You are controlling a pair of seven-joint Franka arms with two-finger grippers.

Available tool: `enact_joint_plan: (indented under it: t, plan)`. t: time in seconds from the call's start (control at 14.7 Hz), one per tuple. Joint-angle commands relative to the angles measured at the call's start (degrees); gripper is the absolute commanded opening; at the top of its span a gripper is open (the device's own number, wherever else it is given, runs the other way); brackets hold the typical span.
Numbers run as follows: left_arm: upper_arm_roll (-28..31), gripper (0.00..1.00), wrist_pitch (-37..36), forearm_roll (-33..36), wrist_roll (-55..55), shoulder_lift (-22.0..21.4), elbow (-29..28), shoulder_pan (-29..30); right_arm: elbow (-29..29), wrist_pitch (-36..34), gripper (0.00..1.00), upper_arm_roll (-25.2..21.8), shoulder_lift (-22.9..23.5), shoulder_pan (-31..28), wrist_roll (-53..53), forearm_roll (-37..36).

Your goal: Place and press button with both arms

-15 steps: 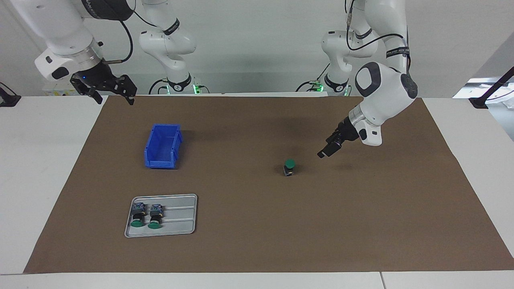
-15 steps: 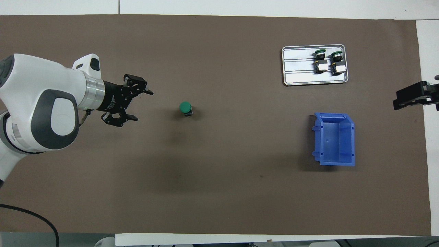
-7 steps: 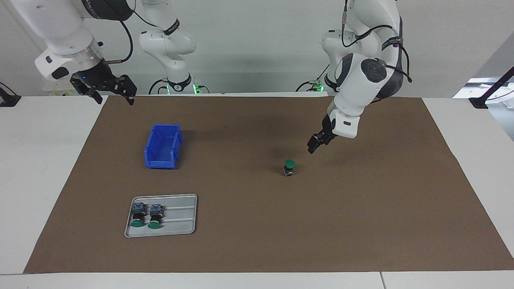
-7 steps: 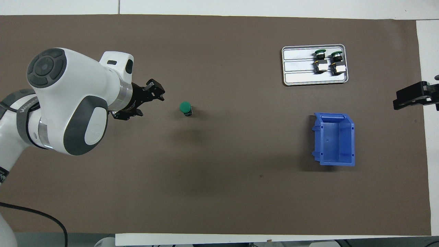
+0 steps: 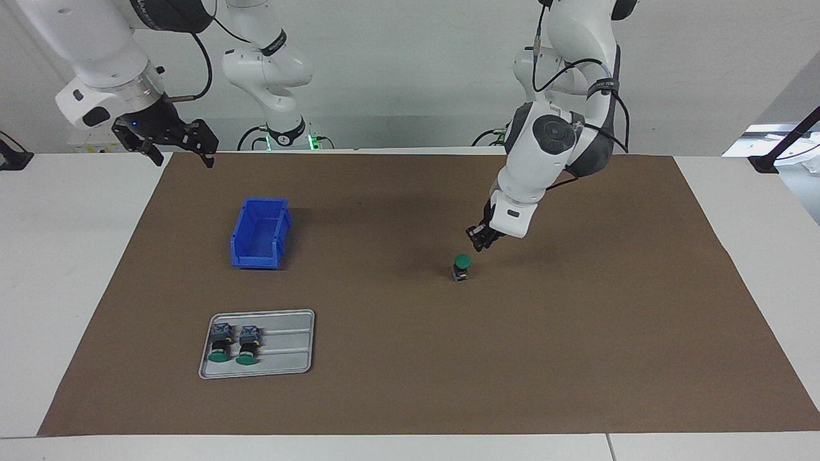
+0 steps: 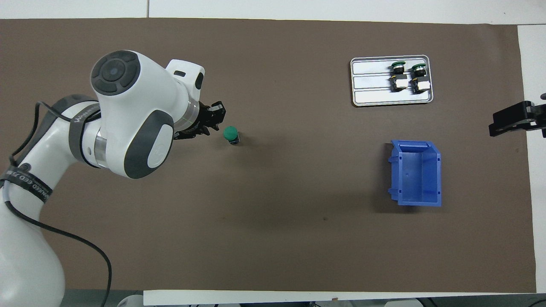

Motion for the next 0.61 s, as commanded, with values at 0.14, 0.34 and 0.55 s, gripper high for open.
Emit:
enact_joint_plan:
  t: [0.14,0.34,0.55]
  plan:
    - [0.7,0.03,-2.5,3.2,0.4,3.8,5.1,-2.2,-1.8,0.4,0.99,0.0,-1.5,-0.2,-1.3,0.2]
    - [0.7,0.00,-1.4,3.2,0.2,5.3,4.0,-3.0,-1.8,0.4,0.99,0.0,-1.5,-0.2,-1.3,0.2]
    - [0.7,0.00,-0.1,3.1,0.2,5.2,3.0,-3.5,-1.8,0.4,0.99,0.0,-1.5,-0.2,-1.3,0.2]
